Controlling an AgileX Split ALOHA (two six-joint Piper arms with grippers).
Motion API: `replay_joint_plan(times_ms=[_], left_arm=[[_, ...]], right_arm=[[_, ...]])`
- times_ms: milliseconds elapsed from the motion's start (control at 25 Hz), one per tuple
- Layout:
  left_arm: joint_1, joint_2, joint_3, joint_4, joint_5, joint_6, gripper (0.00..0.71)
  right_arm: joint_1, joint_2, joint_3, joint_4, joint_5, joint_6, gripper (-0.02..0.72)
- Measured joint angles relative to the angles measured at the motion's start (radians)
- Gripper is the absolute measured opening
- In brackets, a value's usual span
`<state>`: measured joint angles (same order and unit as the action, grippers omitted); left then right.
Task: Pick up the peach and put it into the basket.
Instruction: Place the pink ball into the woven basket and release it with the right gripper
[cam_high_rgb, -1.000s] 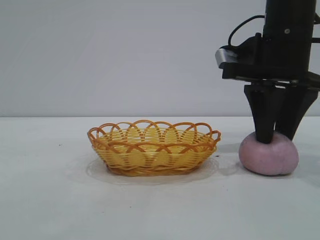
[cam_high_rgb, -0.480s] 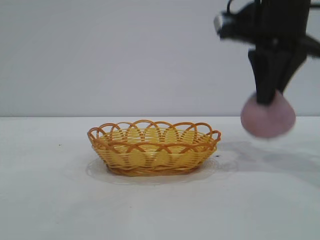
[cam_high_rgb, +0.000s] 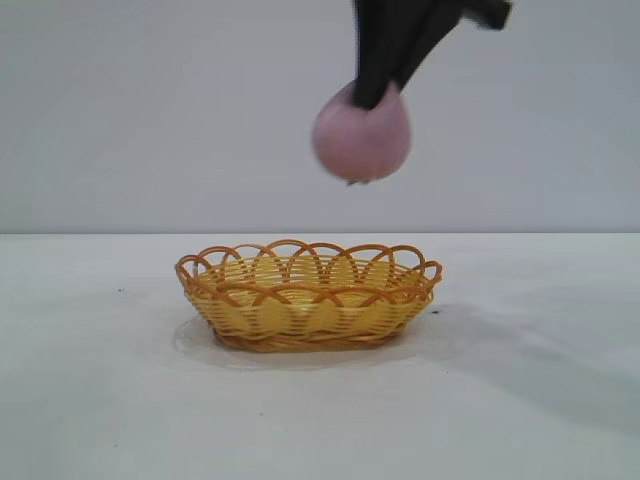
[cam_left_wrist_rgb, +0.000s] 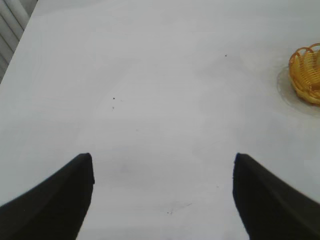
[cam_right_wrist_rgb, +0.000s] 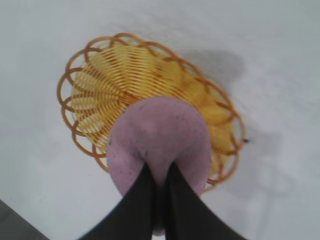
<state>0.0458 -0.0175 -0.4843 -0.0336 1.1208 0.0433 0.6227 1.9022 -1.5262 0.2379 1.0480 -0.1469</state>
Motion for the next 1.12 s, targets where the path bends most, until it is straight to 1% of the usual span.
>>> replay_joint_plan(times_ms=[160,320,360,480,520,560,600,640,720,760,920,960,1000,1080,1120], left_arm=[[0.000,-0.002,0.000,0.000,0.000,0.000,0.563],[0.000,-0.002,0.000,0.000,0.000,0.000,0.563],[0.000,-0.002,0.000,0.000,0.000,0.000,0.563],[0.000,-0.002,0.000,0.000,0.000,0.000,0.563],[0.000,-0.002,0.000,0.000,0.000,0.000,0.563],[0.000,-0.002,0.000,0.000,0.000,0.000,0.563],[0.000,-0.002,0.000,0.000,0.000,0.000,0.563],[0.000,-0.002,0.000,0.000,0.000,0.000,0.563],[0.000,-0.002,0.000,0.000,0.000,0.000,0.563],[0.000,-0.002,0.000,0.000,0.000,0.000,0.563],[0.000,-0.002,0.000,0.000,0.000,0.000,0.563],[0.000,-0.002,0.000,0.000,0.000,0.000,0.563],[0.000,-0.002,0.000,0.000,0.000,0.000,0.563],[0.000,-0.002,0.000,0.000,0.000,0.000,0.563],[0.000,-0.002,0.000,0.000,0.000,0.000,0.563]], right_arm=[[0.017,0.073,0.000,0.013,-0.065,-0.001,0.000],[0.017,0.124,0.000,0.019,-0.088,-0.001,0.000],[0.017,0.134,0.000,0.021,-0.094,-0.001,0.058],[0.017,0.155,0.000,0.041,-0.110,-0.001,0.058],[0.017,0.160,0.000,0.048,-0.113,-0.001,0.115],[0.017,0.162,0.000,0.050,-0.117,-0.001,0.135],[0.017,0.164,0.000,0.052,-0.119,-0.001,0.120],[0.017,0.164,0.000,0.052,-0.123,-0.001,0.194],[0.017,0.164,0.000,0.054,-0.125,-0.001,0.264],[0.017,0.164,0.000,0.056,-0.128,-0.001,0.288],[0.017,0.164,0.000,0.059,-0.129,-0.002,0.279],[0.017,0.164,0.000,0.059,-0.129,-0.002,0.320],[0.017,0.164,0.000,0.059,-0.127,-0.002,0.305],[0.017,0.164,-0.002,0.057,-0.118,-0.002,0.305],[0.017,0.164,-0.007,0.046,-0.113,-0.002,0.305]])
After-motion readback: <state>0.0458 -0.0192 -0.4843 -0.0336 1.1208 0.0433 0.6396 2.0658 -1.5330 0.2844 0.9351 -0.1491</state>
